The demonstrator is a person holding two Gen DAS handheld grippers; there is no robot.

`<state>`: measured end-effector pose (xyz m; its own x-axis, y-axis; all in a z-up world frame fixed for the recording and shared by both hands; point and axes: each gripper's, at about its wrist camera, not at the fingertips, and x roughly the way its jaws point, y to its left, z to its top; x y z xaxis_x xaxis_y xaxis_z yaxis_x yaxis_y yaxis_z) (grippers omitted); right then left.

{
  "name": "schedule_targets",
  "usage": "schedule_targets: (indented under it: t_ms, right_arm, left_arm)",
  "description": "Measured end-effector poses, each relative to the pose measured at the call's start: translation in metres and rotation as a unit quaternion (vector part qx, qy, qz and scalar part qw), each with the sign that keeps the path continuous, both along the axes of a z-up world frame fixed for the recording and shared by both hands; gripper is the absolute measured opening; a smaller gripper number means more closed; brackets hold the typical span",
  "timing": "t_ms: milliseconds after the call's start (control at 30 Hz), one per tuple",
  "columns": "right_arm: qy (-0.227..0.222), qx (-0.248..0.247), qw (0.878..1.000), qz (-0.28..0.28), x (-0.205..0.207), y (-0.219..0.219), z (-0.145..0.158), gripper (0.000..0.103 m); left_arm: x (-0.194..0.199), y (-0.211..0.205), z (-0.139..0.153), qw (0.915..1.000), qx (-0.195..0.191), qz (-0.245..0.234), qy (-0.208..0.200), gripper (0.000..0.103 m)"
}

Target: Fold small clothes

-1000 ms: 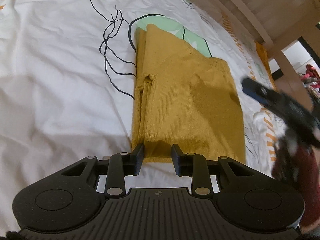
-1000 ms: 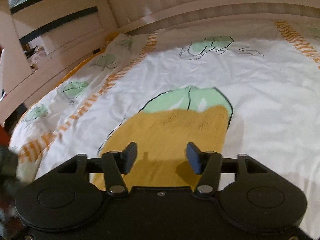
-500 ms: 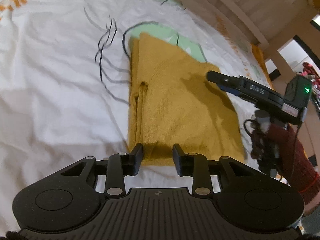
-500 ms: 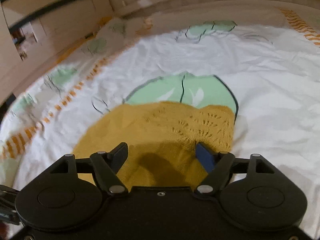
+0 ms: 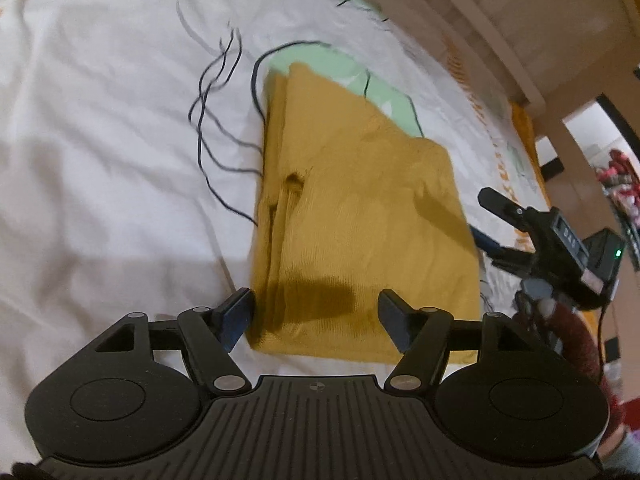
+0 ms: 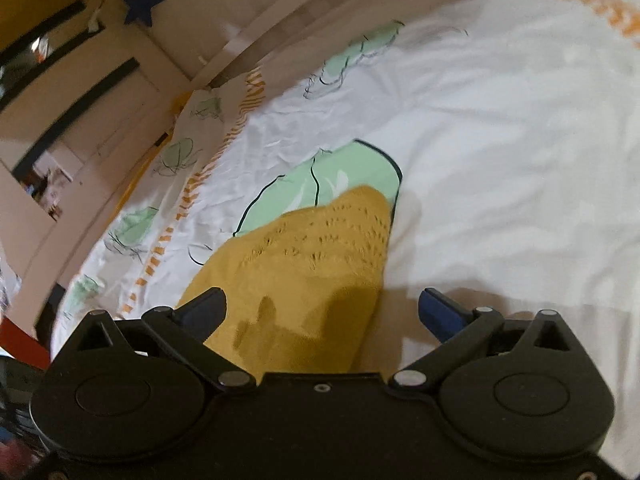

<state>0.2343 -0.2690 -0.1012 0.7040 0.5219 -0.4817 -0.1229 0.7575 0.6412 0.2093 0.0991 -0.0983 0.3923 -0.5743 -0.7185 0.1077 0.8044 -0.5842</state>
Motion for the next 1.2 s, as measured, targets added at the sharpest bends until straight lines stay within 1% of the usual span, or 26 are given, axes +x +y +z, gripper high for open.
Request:
schedule_targets:
  t_ms: [133,233,433,467,500,533,567,600,633,700,733,800,867,933,1100,1200]
  right_arm:
    - [0.008,0.05,0.999,0.002,0.01,-0.004,-0.014,0.103]
    - [0.004,0.078,0.997,0.004,0.019,-0.005,-0.017,0.103]
    - [0.003,0.098,0.994,0.044,0.042,0.006,-0.02,0.103]
    - [0.004,0.099,0.994,0.046,0.045,0.007,-0.02,0.103]
    - [0.006,0.099,0.994,0.05,0.048,0.01,-0.021,0.103]
    - [0.009,0.093,0.994,0.051,0.05,0.012,-0.02,0.096]
    - [0.014,0.082,0.995,0.053,0.05,0.015,-0.019,0.067]
    - [0.027,0.063,0.996,0.052,0.051,0.017,-0.018,0.053]
    - [0.041,0.045,0.997,0.045,0.05,0.018,-0.018,0.045]
    - [0.046,0.055,0.997,0.04,0.042,0.014,-0.015,0.044]
    - [0.046,0.055,0.997,0.039,0.037,0.014,-0.011,0.043]
    - [0.049,0.045,0.997,0.043,0.025,0.014,-0.003,0.042]
    - [0.055,0.038,0.997,0.047,0.008,0.014,0.004,0.042]
    - [0.066,0.029,0.996,0.05,-0.013,0.013,0.01,0.042]
    - [0.092,0.011,0.994,0.054,-0.074,0.008,0.018,0.042]
    - [0.106,0.014,0.993,0.057,-0.111,0.002,0.02,0.042]
  left_arm:
    - [0.01,-0.005,-0.007,0.9994,-0.027,-0.003,0.021,0.067]
    - [0.021,-0.011,-0.009,0.9987,-0.036,-0.02,0.029,0.068]
    - [0.038,-0.024,-0.013,0.996,-0.061,-0.047,0.045,0.069]
    - [0.04,-0.024,-0.014,0.995,-0.072,-0.048,0.052,0.066]
    - [0.042,-0.023,-0.016,0.9937,-0.084,-0.045,0.06,0.06]
    - [0.043,-0.021,-0.017,0.9921,-0.096,-0.04,0.071,0.03]
    - [0.043,-0.02,-0.02,0.9904,-0.102,-0.036,0.086,0.017]
    - [0.042,-0.019,-0.022,0.9881,-0.113,-0.033,0.099,0.017]
    - [0.038,-0.018,-0.021,0.9877,-0.115,-0.034,0.1,0.016]
    - [0.03,-0.019,-0.014,0.9891,-0.108,-0.038,0.093,0.016]
    - [0.024,-0.018,-0.012,0.9882,-0.113,-0.038,0.096,0.016]
    - [0.014,-0.017,-0.008,0.984,-0.134,-0.04,0.11,0.016]
    - [0.0,-0.019,-0.002,0.9833,-0.135,-0.05,0.111,0.016]
    - [-0.018,-0.022,0.004,0.9833,-0.13,-0.065,0.109,0.016]
    - [-0.077,-0.03,0.011,0.978,-0.137,-0.097,0.124,0.016]
    - [-0.113,-0.037,0.012,0.9738,-0.146,-0.108,0.136,0.016]
